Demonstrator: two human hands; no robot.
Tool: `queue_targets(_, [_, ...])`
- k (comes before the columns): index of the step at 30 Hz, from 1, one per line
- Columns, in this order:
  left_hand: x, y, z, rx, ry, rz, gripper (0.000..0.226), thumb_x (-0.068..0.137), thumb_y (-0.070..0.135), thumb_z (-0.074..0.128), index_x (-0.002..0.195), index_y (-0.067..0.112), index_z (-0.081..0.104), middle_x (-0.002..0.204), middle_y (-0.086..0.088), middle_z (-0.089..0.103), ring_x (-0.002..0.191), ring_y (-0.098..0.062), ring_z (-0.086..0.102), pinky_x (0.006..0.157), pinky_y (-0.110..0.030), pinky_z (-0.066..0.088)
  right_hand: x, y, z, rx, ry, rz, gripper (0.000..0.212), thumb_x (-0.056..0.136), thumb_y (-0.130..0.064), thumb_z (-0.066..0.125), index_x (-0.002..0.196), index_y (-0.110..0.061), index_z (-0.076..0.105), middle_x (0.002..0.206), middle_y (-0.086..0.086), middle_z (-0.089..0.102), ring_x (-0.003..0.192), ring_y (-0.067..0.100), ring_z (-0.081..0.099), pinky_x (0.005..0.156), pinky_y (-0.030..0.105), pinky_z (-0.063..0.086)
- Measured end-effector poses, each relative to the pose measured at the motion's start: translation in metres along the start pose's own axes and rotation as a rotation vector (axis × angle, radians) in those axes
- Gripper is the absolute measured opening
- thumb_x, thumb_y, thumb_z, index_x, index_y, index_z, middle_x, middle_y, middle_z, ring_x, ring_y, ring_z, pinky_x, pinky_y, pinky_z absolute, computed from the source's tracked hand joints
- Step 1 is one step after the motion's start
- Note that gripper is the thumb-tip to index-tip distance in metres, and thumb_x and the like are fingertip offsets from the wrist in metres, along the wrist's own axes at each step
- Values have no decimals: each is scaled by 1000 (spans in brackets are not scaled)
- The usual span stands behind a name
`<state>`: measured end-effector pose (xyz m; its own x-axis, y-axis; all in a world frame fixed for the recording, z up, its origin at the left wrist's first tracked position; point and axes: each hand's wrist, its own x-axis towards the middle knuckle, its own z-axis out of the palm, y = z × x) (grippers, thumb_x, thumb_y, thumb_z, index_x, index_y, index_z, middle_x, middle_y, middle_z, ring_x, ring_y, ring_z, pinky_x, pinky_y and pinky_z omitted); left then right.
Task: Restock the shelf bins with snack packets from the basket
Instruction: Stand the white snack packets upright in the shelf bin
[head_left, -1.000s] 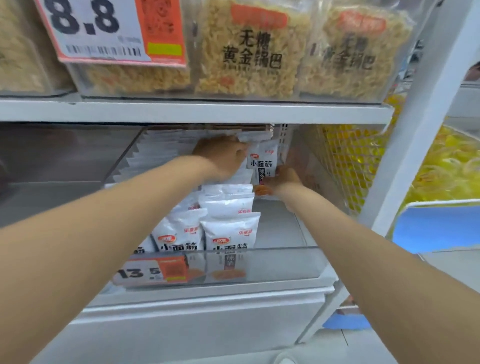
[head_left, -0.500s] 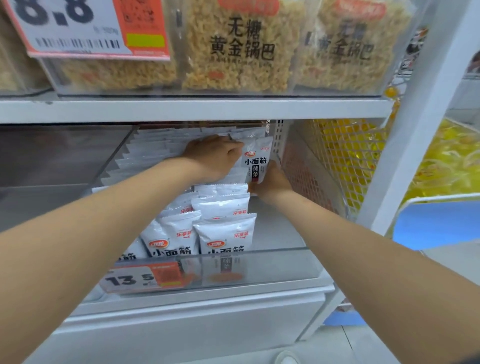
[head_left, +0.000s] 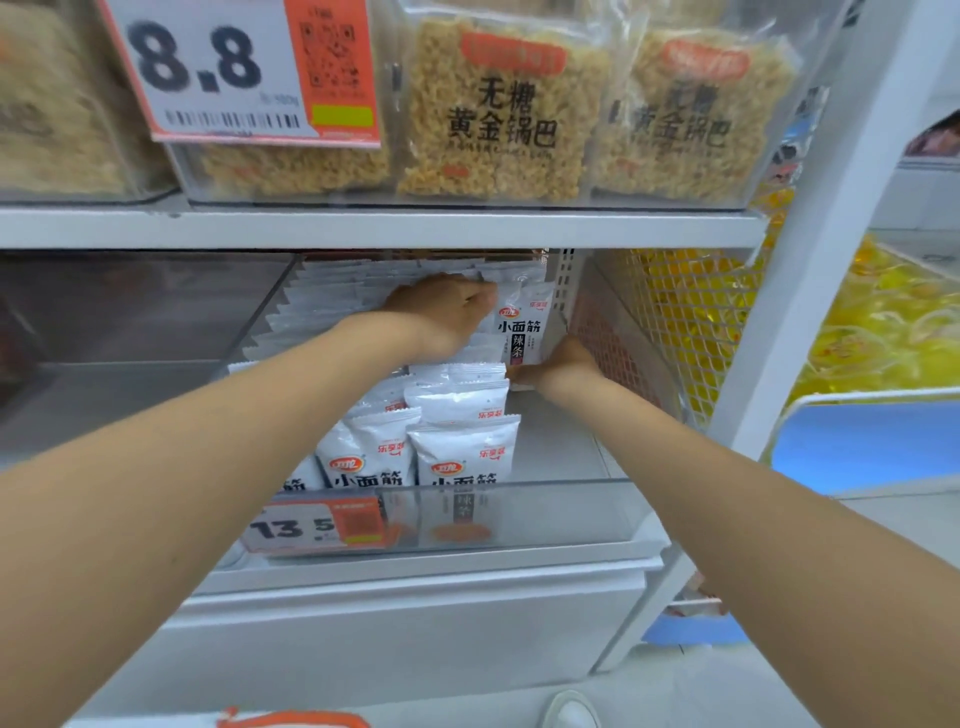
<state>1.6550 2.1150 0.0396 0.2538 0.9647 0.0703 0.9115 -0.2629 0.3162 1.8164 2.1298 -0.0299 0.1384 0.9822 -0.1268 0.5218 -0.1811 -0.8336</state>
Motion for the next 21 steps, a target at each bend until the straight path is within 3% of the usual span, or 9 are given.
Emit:
queue_targets(3, [-19, 1, -5, -32, 19, -41, 46, 102, 50, 26, 141, 35, 45, 148, 4, 45, 133, -24, 43, 109, -38, 35, -21, -6, -12, 39, 49, -92, 46, 87, -14, 70, 128, -3, 53, 116, 9, 64, 98, 19, 60, 66, 21, 45])
queue_targets(6, [-47, 2, -11, -111, 105, -34, 39, 101, 44, 38, 131, 28, 56, 138, -1, 55, 125, -26, 51, 105, -38, 41, -54, -18, -27, 3, 119, -194, 35, 96, -16, 54, 129, -8, 48, 108, 5, 61, 88, 17, 57, 68, 21, 38])
queue_targets(9, [-78, 1, -14, -66, 245, -42, 29, 97, 36, 48, 117, 23, 63, 122, -5, 64, 114, -28, 57, 97, -42, 45, -94, -33, -32, 58, 146, -276, 14, 98, -18, 49, 112, -16, 51, 92, -2, 56, 85, 17, 61, 61, 22, 42])
queue_targets(12, [-116, -2, -13, -147, 408, -102, 10, 91, 24, 55, 98, 19, 59, 100, -4, 64, 97, -29, 58, 82, -43, 49, -125, -40, -20, 17, 180, -405, 22, 94, -19, 55, 115, -12, 58, 101, 0, 59, 96, 19, 59, 80, 27, 45])
queue_targets(14, [-145, -7, -12, -236, 469, -163, 7, 87, 18, 56, 88, 21, 50, 87, -1, 60, 83, -26, 57, 73, -42, 48, -142, -37, -4, -104, 309, -554, 16, 87, -16, 59, 102, -10, 64, 101, 3, 60, 100, 23, 56, 87, 34, 41])
queue_targets(17, [-191, -18, -13, -242, 525, -200, 8, 83, 14, 53, 84, 19, 47, 74, 3, 58, 72, -24, 56, 65, -39, 45, -170, -32, 27, -225, 413, -761, 5, 81, -15, 61, 84, -13, 64, 90, 3, 61, 91, 25, 54, 82, 32, 34])
queue_targets(21, [-246, -39, -9, -139, 519, -164, 13, 80, 16, 55, 78, 22, 45, 70, 4, 58, 72, -26, 55, 63, -39, 45, -208, -25, 75, -206, 264, -926, 4, 78, -13, 61, 82, -11, 61, 81, 3, 58, 81, 24, 52, 75, 29, 36])
